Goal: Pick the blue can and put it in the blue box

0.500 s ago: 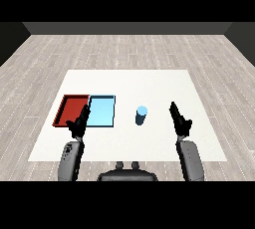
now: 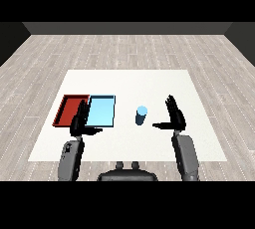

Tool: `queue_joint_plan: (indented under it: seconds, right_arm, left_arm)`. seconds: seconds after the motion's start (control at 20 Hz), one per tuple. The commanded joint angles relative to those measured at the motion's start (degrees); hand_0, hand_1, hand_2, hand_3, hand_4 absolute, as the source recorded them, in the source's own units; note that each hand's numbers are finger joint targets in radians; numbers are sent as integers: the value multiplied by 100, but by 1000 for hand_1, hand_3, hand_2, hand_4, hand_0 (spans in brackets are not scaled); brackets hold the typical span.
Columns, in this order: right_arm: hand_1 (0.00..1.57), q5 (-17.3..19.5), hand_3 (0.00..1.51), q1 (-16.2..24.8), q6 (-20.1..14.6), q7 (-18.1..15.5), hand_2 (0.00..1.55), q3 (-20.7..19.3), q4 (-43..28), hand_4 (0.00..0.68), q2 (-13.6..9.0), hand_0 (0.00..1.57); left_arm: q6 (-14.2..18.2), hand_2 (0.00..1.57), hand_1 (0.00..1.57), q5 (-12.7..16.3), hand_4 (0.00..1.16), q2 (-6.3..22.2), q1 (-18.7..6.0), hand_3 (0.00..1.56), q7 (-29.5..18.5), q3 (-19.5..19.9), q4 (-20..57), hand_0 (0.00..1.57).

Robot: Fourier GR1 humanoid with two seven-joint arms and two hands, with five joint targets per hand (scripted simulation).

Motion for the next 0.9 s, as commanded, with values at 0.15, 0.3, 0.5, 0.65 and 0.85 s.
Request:
queue_joint_plan:
  seconds: [0.15, 0.3, 0.5, 0.65, 0.85]
  right_arm:
    - [0, -405, 0, -416, 455, -929, 0, -124, 681, 0, 158, 0]
    - [0, -283, 0, 224, 396, -1103, 0, 34, 167, 0, 242, 0]
    - [0, -288, 0, 129, 468, -1047, 0, -111, 347, 0, 41, 0]
    - [0, -482, 0, -215, 590, -1194, 0, -287, 865, 0, -2, 0]
    - [0, -461, 0, -506, 381, -874, 0, -148, 1012, 0, 181, 0]
  left_arm:
    - [-531, 0, 0, 541, 0, 63, 298, 0, -1098, 257, -199, 0]
    - [-353, 0, 0, 264, 0, -157, 214, 0, -1499, 47, 168, 0]
    - [-146, 0, 0, 320, 0, -173, -218, 0, -1190, 65, 186, 0]
    - [3, 0, 0, 361, 0, -173, 94, 0, -913, -164, -228, 0]
    - [-299, 0, 0, 443, 0, -84, 309, 0, -1346, 91, 81, 0]
